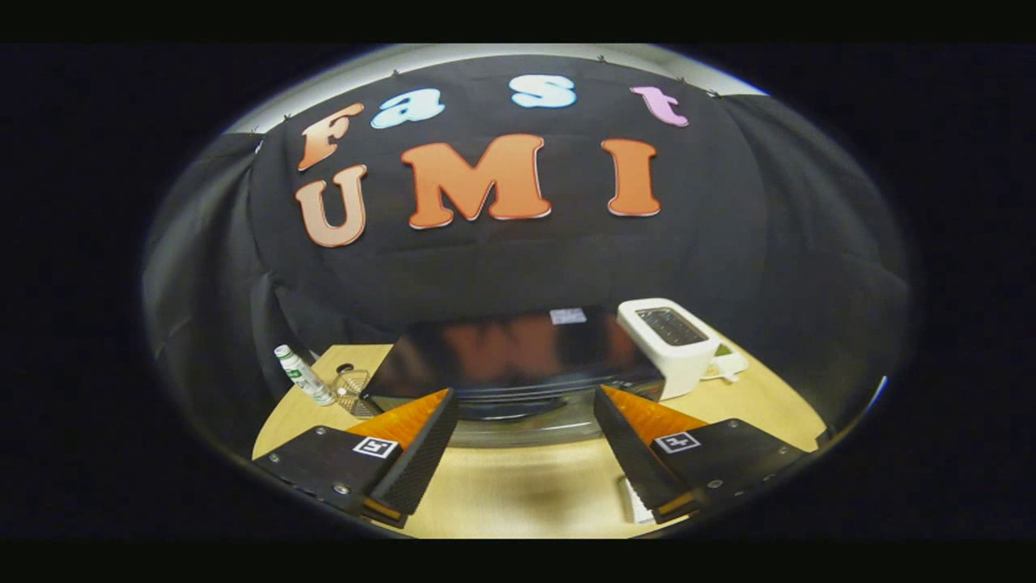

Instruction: Open the toaster oven, put the food inside, and close the toaster oven door.

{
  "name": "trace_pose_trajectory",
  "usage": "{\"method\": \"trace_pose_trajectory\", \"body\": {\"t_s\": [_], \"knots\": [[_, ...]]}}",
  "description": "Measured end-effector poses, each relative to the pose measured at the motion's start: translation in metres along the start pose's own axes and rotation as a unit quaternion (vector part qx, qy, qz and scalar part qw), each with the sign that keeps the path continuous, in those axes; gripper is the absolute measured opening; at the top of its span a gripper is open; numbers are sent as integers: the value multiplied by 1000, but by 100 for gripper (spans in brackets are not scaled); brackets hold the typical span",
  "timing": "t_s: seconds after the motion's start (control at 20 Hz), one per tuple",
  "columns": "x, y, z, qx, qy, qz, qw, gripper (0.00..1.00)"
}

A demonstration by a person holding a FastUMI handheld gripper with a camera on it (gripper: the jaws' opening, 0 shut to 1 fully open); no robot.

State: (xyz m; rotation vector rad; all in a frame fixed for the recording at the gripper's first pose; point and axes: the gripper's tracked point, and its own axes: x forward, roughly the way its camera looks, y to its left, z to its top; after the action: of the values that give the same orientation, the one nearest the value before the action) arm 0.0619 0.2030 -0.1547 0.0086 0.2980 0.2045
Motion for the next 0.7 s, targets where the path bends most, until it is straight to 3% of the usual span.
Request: {"method": "trace_pose_trajectory", "body": {"t_s": [0.45,0.7], "knots": [[-83,-83,148,-27,-129,-39,991,99],[-128,-116,179,12,-155,-47,987,99]]}}
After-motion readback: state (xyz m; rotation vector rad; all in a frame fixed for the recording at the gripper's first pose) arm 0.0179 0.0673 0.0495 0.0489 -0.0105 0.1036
